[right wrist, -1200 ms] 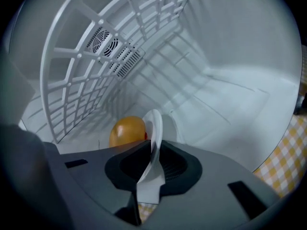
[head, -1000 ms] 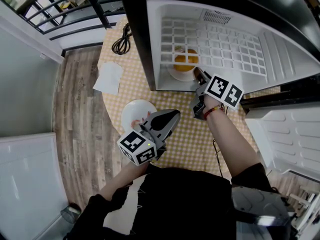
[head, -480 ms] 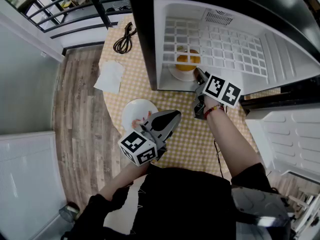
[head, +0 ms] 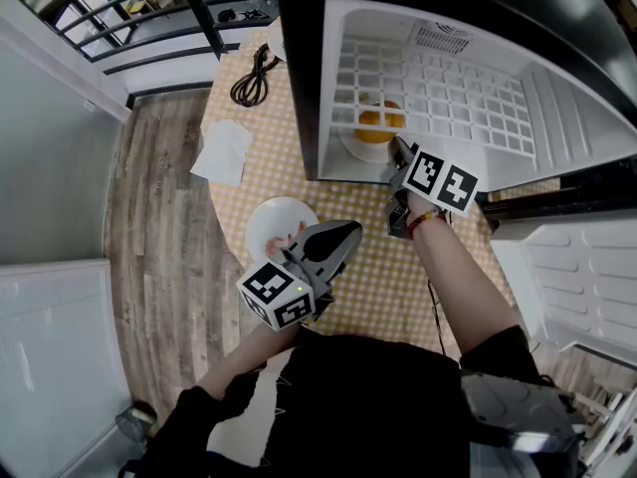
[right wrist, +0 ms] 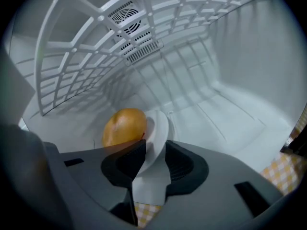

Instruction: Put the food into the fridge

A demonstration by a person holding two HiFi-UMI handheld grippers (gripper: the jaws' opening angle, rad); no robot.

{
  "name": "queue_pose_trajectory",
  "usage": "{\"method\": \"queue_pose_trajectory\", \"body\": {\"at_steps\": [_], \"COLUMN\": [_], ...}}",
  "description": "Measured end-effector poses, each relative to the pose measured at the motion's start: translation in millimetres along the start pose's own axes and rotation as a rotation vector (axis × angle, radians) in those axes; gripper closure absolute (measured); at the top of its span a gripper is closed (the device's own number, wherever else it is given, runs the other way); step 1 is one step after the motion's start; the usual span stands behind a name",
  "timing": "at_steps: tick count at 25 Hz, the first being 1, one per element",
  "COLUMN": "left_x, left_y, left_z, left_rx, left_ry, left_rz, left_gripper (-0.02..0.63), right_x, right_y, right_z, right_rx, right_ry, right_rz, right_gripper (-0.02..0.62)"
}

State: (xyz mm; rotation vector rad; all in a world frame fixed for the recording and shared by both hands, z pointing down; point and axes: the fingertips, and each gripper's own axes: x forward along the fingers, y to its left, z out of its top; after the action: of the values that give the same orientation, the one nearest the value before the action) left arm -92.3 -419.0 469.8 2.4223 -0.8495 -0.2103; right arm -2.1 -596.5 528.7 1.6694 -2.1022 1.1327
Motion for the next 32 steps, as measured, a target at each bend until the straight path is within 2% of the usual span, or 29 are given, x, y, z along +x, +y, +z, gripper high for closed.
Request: {"method": "queue_pose_trajectory", "body": {"at_steps": [5, 15, 23, 28, 32], "left_x": [-1.1, -6.2, -7.0, -6.9, -7.8], "left_y": [0.4, 3.0, 4.2, 4.9, 6.9], "left_z": [-0.6, -1.5, -1.2, -1.9, -1.4], "left_rx": [-0.002, -0.018, -0.021, -0.023, -0.023], "left_ry": [-0.003, -0.013, -0.019, -0.019, -0.020], "left_rz": [0.000, 0.012, 0.017, 0.017, 0.021], "left_gripper": [0.593, 0.593, 0.593, 0.592, 0.593], "right_x": [0.8, 1.8, 2.7, 2.5, 2.7], "right_y": [1.0, 1.5, 1.2, 0.2, -0.7], "right_z": [-0.3, -0.7, -0.4, 0.8, 0.6], "right_rx": [-0.029, -0.152, -0.167, -0.253, -0.257], "right_ry": [0.002, 0.004, 0.005, 0.000, -0.003], "right_rz": [-0.014, -0.067, -0.081, -0.114, -0.121], "right_gripper": [0.471, 0.453, 0.451, 0.437, 0.439]}}
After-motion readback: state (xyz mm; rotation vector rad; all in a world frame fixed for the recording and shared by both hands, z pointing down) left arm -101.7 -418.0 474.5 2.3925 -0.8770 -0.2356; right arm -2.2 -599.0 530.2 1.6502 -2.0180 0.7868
